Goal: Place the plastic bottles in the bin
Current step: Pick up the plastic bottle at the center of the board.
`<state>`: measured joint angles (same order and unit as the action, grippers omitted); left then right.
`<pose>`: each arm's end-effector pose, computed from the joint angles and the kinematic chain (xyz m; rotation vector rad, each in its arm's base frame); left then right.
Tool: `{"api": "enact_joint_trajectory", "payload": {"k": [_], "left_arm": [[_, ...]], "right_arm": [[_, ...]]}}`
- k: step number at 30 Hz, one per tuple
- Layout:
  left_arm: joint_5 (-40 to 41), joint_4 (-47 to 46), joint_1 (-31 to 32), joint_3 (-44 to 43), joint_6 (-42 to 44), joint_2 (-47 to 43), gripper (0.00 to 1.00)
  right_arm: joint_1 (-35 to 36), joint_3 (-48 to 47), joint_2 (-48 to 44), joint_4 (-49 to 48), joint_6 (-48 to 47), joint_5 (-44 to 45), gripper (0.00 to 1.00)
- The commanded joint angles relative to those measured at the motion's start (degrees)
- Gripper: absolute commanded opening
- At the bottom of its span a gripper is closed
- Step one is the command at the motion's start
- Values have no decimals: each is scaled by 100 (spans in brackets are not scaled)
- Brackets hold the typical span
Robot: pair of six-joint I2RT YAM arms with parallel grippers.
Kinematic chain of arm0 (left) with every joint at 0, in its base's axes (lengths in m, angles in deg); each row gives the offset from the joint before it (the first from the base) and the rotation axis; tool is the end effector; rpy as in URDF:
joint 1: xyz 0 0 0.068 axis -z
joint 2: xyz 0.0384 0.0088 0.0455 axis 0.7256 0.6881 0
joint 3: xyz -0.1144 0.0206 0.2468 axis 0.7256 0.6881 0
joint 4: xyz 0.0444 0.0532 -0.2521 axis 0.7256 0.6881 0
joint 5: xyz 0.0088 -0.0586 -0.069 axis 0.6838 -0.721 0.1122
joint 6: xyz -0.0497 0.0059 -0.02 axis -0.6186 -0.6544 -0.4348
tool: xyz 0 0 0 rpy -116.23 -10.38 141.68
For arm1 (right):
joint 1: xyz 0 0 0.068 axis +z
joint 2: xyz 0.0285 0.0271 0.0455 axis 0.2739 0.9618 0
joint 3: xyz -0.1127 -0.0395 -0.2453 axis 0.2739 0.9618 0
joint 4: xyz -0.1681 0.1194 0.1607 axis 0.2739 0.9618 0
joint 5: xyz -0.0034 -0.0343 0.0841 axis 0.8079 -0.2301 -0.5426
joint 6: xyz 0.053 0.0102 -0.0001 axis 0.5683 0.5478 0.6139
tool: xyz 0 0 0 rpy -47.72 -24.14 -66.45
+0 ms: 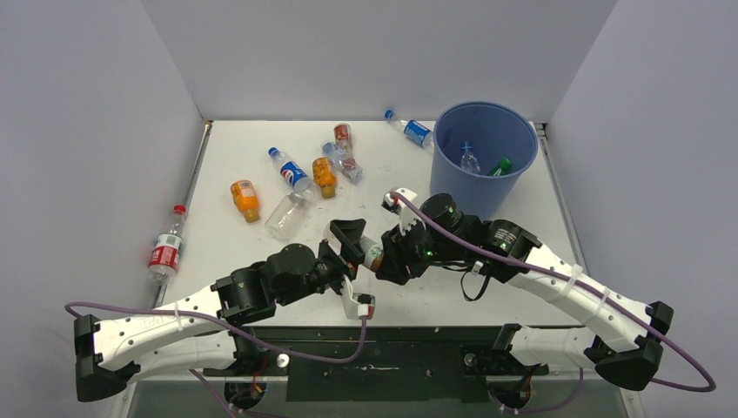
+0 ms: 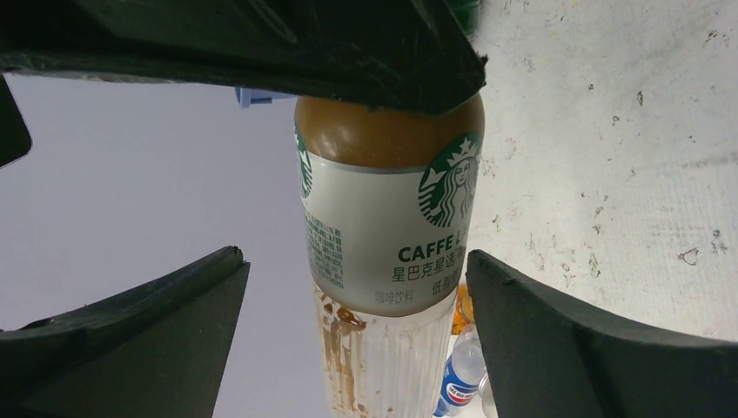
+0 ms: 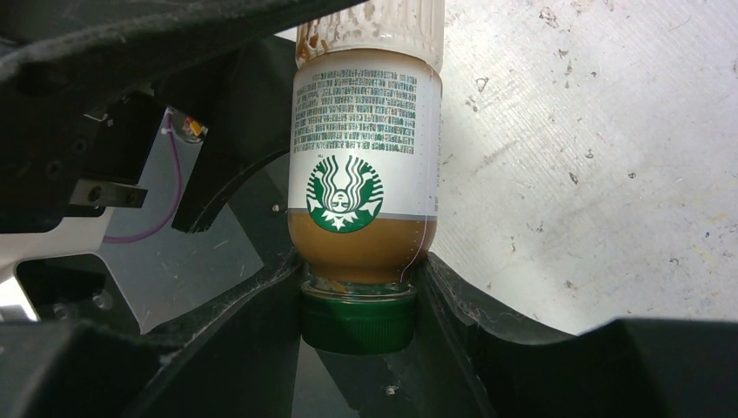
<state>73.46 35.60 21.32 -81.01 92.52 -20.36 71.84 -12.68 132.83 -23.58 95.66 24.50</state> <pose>0.0804 -0.1821 0.3208 1.7385 0.7239 0.2261 0.1174 0.1937 0.3707 -0.9126 2.2742 1.0305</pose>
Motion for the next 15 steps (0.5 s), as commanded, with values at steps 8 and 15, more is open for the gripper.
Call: {"api": "enact_joint_trajectory", "payload": {"k": [8,15], "left_arm": [[273,-227,28,-158,286,109,77],[282,-406,28,-83,151,112,55]], "right_arm": [[39,-288,-29,-302,-130,-275,5],[72,-266,-153,-358,-113,-307,5]]}}
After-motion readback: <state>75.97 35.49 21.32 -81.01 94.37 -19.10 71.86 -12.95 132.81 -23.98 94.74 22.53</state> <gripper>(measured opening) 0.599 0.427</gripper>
